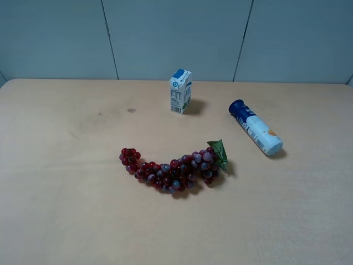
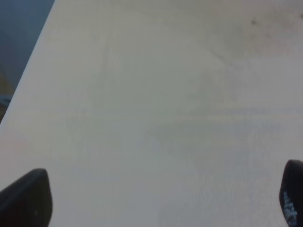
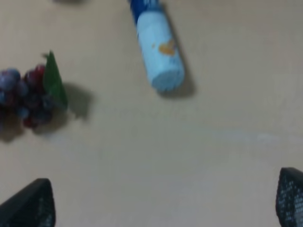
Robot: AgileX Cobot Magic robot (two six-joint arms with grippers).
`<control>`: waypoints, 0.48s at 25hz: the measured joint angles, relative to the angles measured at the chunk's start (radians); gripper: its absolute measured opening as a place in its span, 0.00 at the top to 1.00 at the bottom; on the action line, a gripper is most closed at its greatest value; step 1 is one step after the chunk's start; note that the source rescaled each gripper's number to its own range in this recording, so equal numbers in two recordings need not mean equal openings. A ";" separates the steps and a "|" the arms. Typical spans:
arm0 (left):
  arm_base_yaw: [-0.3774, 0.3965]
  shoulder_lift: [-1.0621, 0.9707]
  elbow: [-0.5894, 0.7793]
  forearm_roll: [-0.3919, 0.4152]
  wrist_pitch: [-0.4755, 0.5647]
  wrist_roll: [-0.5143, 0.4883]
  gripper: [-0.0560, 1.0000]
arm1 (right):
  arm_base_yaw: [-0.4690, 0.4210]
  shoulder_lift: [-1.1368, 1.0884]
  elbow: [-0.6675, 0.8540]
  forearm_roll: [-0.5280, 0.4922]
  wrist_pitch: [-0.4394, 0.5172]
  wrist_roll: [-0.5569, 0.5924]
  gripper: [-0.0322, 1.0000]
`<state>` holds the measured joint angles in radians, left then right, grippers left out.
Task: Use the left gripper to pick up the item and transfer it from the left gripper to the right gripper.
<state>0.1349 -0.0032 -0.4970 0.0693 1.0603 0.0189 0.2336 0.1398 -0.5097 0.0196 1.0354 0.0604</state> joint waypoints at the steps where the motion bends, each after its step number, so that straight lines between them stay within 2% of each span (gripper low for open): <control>1: 0.000 0.000 0.000 0.000 0.000 0.000 0.08 | 0.000 -0.038 0.007 -0.007 -0.005 0.003 0.00; 5: 0.000 0.000 0.000 0.000 0.000 0.000 0.08 | 0.000 -0.139 0.011 -0.026 -0.010 0.007 0.00; 12: 0.000 0.000 0.000 0.000 0.000 0.000 0.08 | 0.000 -0.143 0.011 -0.030 -0.011 0.010 0.00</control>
<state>0.1349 -0.0032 -0.4970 0.0693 1.0603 0.0189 0.2336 -0.0029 -0.4990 -0.0101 1.0246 0.0701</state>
